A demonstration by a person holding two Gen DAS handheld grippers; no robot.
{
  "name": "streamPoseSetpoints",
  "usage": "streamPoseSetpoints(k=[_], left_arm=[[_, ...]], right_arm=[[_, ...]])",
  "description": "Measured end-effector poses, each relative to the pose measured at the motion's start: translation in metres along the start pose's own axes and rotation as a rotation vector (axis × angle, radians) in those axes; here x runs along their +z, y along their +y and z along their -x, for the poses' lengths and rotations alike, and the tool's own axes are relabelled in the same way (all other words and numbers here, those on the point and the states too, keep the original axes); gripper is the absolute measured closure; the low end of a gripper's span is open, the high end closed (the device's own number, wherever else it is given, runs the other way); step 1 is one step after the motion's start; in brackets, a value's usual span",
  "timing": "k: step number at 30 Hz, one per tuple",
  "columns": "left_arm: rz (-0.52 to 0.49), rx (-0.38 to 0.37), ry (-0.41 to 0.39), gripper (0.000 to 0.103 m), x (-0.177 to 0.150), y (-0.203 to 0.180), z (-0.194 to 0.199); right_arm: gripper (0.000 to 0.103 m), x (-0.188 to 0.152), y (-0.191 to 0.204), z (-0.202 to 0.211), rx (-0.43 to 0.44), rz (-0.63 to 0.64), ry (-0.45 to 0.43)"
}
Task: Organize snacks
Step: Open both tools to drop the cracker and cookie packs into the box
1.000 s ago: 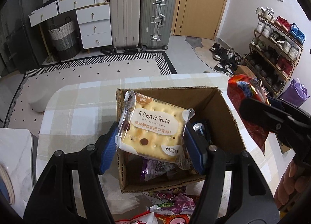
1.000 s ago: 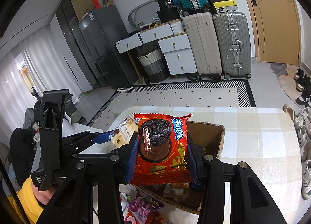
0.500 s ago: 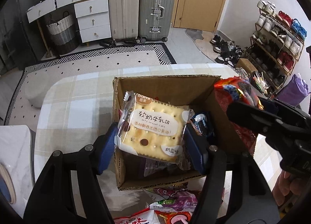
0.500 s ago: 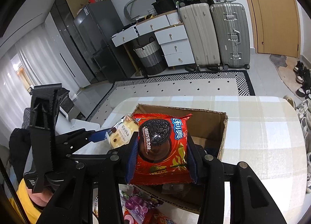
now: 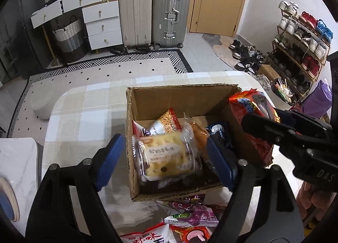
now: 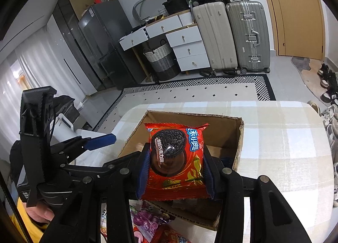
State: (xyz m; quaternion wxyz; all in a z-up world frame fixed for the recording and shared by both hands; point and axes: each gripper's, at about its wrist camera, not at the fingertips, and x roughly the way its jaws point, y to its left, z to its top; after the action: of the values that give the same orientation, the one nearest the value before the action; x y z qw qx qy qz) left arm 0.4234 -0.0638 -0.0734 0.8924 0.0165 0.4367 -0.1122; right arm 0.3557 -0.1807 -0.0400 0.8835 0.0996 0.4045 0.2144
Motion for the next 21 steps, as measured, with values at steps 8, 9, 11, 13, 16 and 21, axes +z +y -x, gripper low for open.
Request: streamPoseSetpoints(k=[8,9,11,13,16,21], left_arm=[[0.025,0.002,-0.041,0.024,-0.013,0.010,0.030],[0.027,-0.002,-0.045,0.024,-0.014,0.011,0.035],[0.034,-0.006,-0.048,0.024,-0.019,0.013,0.041],[0.034,-0.003,-0.044,0.024,-0.021,0.015,0.045],[0.040,0.003,-0.046,0.024,-0.023,0.019,0.053],[0.039,0.010,-0.058,0.024,-0.026,0.021,0.068]], right_arm=[[0.059,-0.001,0.002,-0.006,-0.012,0.001,0.027],[0.059,-0.002,0.002,-0.008,-0.016,0.001,0.033],[0.059,-0.003,0.003,-0.013,-0.024,0.001,0.047],[0.059,-0.005,0.004,-0.016,-0.032,0.002,0.055],[0.059,-0.005,0.005,-0.019,-0.038,0.008,0.064],[0.059,-0.006,0.009,-0.024,-0.048,0.023,0.079]])
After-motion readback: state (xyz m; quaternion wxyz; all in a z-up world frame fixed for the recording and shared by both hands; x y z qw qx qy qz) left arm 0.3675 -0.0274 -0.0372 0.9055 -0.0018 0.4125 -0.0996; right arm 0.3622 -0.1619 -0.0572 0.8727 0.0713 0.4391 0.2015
